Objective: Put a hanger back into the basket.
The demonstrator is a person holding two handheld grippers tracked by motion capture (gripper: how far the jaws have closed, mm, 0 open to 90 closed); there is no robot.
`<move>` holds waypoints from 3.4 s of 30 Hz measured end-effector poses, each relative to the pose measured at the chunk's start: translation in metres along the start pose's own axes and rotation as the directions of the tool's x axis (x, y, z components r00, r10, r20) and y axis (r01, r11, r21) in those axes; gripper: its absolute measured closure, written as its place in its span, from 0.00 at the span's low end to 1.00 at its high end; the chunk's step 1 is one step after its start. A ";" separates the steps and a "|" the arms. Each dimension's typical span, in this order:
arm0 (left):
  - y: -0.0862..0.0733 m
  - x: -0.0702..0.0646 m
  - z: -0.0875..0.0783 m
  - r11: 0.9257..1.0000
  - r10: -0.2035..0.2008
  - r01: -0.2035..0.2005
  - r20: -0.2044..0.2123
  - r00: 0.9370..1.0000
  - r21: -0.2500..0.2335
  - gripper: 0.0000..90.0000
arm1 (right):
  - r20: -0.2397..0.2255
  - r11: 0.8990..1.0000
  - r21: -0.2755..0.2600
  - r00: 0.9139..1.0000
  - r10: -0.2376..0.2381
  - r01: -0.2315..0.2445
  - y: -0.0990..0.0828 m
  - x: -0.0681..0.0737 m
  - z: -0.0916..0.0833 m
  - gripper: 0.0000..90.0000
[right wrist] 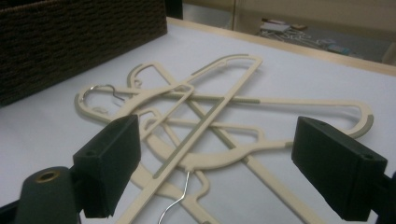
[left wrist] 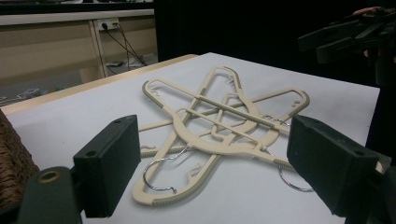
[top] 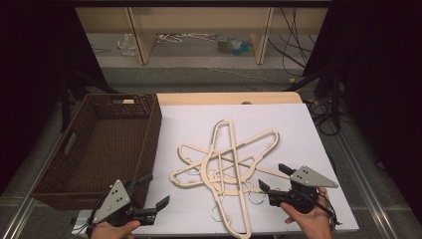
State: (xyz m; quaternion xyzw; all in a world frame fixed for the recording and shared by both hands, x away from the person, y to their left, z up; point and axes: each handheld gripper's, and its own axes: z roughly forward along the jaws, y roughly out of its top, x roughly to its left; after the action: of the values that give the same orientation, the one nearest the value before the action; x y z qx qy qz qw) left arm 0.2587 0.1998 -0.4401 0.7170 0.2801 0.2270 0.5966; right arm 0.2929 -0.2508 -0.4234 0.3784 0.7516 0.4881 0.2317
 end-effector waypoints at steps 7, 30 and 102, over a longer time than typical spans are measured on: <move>-0.001 0.000 0.002 1.000 -0.007 0.007 0.007 1.000 -0.007 0.19 | -0.048 0.994 0.105 0.999 0.007 -0.002 -0.002 0.007 0.007 0.18; -0.003 -0.002 0.003 1.000 -0.005 0.005 0.009 1.000 0.020 0.19 | -0.193 0.827 0.551 0.981 -0.007 0.115 -0.026 0.051 0.057 0.49; -0.038 -0.029 0.104 0.764 0.454 -0.500 0.209 0.866 0.408 0.30 | -0.308 0.642 0.661 0.921 -0.239 0.388 0.047 0.006 0.050 0.89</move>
State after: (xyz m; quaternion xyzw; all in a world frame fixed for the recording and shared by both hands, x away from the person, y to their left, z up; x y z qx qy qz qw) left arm 0.3009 0.1101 -0.4959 0.8924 0.1035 0.2648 0.3503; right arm 0.3412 -0.2072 -0.4016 0.2524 0.9536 0.1462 0.0754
